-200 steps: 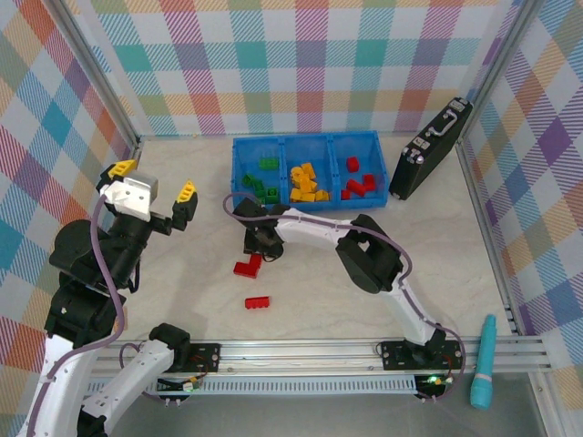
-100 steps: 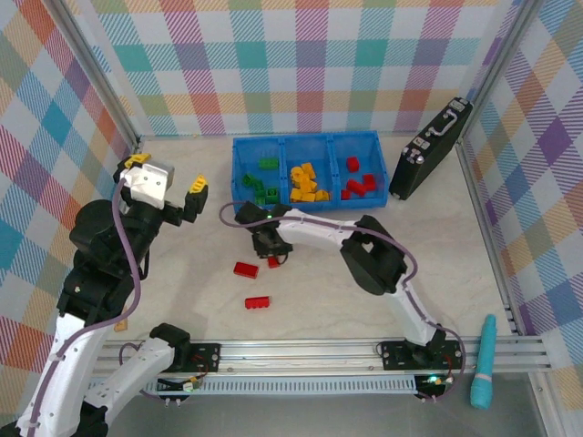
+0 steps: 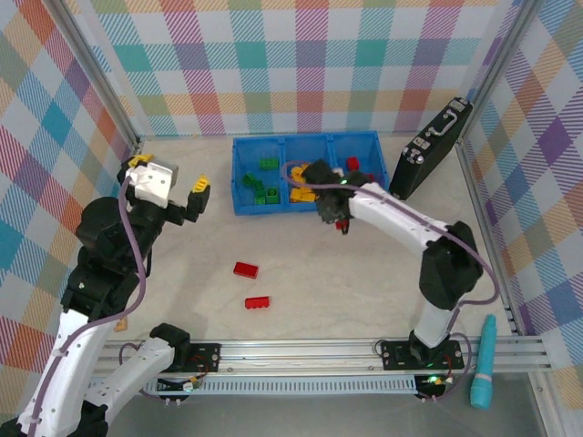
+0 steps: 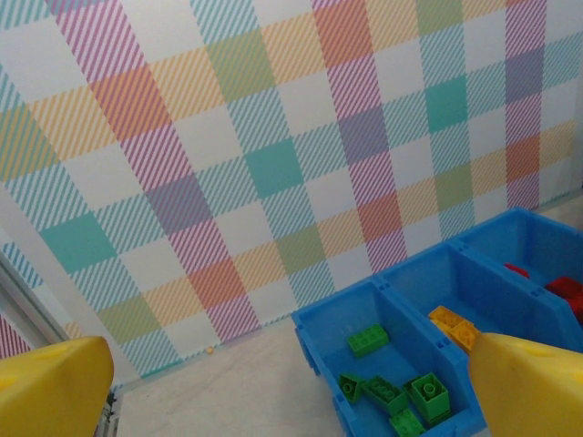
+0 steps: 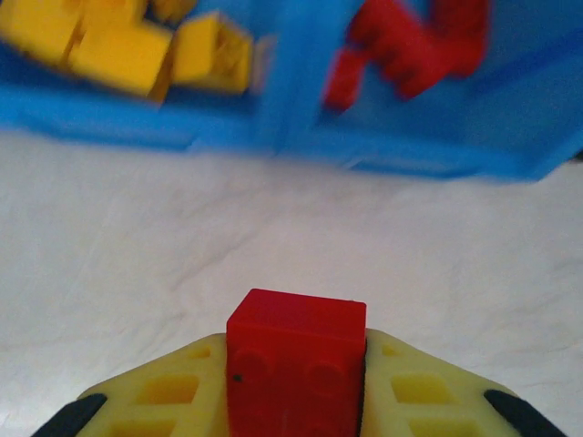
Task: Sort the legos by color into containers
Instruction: Pick up the lego from the center of the table, then place the lego in the container.
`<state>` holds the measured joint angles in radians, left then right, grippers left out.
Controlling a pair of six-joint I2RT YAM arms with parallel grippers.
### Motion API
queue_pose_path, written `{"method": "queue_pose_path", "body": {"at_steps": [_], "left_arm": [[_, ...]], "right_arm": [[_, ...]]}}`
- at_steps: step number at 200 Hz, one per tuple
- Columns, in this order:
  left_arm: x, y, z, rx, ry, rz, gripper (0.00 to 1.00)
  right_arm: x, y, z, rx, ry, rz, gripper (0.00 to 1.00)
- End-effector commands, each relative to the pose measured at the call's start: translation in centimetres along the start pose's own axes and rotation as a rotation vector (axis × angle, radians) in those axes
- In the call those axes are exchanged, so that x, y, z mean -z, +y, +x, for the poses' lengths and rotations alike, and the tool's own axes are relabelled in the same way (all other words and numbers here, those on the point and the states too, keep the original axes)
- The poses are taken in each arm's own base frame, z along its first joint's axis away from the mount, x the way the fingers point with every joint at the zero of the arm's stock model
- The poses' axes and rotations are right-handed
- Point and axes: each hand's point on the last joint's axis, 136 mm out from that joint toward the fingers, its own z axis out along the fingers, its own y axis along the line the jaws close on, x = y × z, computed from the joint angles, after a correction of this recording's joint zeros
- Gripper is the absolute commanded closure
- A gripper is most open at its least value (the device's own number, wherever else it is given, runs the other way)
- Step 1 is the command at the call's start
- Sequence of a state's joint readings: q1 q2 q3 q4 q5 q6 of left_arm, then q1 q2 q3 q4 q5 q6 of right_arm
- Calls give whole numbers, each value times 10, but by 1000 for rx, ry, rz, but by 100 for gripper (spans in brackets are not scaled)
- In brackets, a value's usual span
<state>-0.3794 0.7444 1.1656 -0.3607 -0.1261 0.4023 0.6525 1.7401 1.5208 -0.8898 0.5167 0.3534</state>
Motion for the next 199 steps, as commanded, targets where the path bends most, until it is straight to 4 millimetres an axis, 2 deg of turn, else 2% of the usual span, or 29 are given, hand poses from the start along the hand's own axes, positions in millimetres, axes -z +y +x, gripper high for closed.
{"method": "queue_pose_path", "body": {"at_steps": [1, 24, 48, 90, 120, 137, 160, 183, 199], "left_arm": [[-3, 1, -6, -13, -8, -9, 0], [-10, -1, -3, -16, 12, -1, 0], [-15, -2, 1, -23, 35, 2, 0], [-23, -1, 7, -40, 64, -12, 0], [-29, -1, 9, -50, 95, -9, 0], [-31, -1, 12, -60, 102, -16, 0], [-33, 4, 13, -65, 95, -46, 0], [-30, 12, 11, -80, 95, -88, 0], [-26, 15, 6, -83, 79, -100, 0]], "right_arm": [[-6, -36, -38, 16, -93, 59, 68], [-23, -59, -74, -39, -148, 52, 68], [-50, -63, -100, -64, -149, 37, 67], [-112, -61, -124, -97, -97, 4, 66], [-136, -62, -132, -100, -77, -6, 64], [-137, -64, -135, -83, -79, 11, 59], [-125, -71, -137, -68, -94, 28, 48], [-97, -76, -145, -24, -150, 13, 30], [-71, -75, -151, 11, -203, -32, 27]]}}
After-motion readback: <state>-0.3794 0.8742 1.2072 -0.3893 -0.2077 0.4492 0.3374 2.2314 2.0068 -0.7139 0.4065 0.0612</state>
